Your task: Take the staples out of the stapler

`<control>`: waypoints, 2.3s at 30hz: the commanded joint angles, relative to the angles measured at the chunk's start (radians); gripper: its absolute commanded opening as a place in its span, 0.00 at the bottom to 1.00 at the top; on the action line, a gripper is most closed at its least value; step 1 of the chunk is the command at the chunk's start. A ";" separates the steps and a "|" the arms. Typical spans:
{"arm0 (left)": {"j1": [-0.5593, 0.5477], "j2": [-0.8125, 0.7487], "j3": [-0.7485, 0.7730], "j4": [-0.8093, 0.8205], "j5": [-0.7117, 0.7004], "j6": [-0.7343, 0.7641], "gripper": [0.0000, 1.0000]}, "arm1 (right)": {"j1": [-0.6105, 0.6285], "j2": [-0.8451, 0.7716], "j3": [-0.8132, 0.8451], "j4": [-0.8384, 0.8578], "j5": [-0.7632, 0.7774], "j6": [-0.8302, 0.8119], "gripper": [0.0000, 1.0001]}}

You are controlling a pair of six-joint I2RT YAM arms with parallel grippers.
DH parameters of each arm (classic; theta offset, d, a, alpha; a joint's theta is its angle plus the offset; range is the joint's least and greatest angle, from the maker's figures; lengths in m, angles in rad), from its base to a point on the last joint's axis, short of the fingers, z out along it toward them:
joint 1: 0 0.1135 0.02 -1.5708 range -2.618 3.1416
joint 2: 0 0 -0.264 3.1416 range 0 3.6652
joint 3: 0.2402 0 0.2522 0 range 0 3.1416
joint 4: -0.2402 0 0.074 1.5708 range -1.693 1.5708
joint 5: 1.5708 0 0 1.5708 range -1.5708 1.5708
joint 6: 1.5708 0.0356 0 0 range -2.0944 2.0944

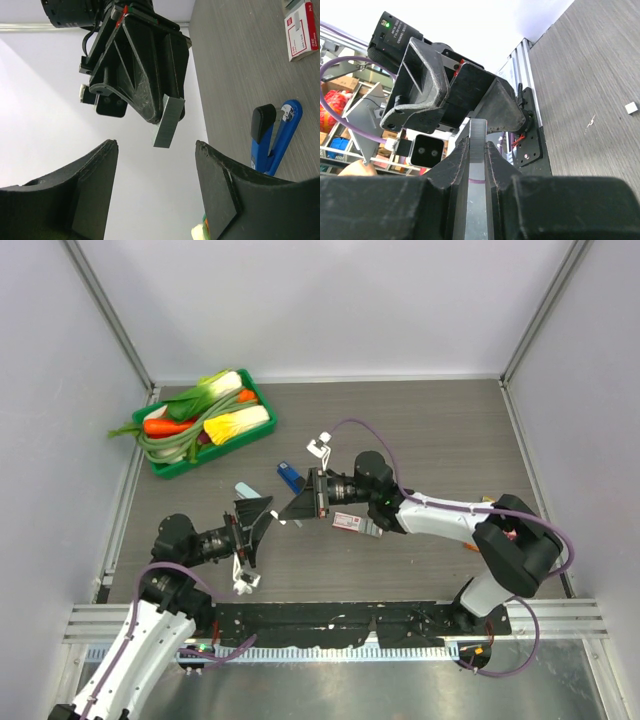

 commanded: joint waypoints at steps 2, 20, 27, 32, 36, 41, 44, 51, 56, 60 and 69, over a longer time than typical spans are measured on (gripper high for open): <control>-0.002 -0.001 -0.011 -0.023 0.035 0.074 0.66 | -0.005 0.031 -0.017 0.196 -0.057 0.118 0.01; -0.002 -0.003 -0.012 -0.014 0.034 0.079 0.38 | -0.006 0.128 -0.011 0.360 -0.077 0.246 0.01; -0.001 -0.012 -0.019 -0.017 0.038 0.088 0.38 | -0.006 0.151 0.001 0.349 -0.086 0.255 0.01; -0.002 -0.027 -0.023 -0.037 0.060 0.116 0.38 | -0.006 0.161 0.003 0.346 -0.082 0.259 0.01; -0.002 -0.040 -0.023 -0.074 0.064 0.140 0.37 | -0.008 0.171 0.004 0.381 -0.082 0.279 0.01; -0.001 -0.050 -0.026 -0.108 0.057 0.164 0.36 | -0.014 0.178 0.003 0.400 -0.077 0.298 0.01; -0.001 -0.046 -0.026 -0.112 0.057 0.168 0.31 | -0.014 0.186 0.001 0.423 -0.077 0.309 0.01; -0.001 -0.017 -0.014 -0.120 0.028 0.167 0.04 | -0.015 0.183 -0.005 0.417 -0.083 0.289 0.01; -0.001 0.029 0.024 -0.233 -0.035 0.168 0.00 | -0.049 0.103 0.030 0.173 -0.043 0.093 0.19; -0.002 0.095 0.061 -0.321 -0.113 0.145 0.00 | -0.086 -0.004 0.111 -0.260 0.068 -0.218 0.39; -0.001 0.427 0.380 -0.620 -0.196 -0.307 0.00 | -0.078 -0.227 0.164 -0.636 0.414 -0.754 0.58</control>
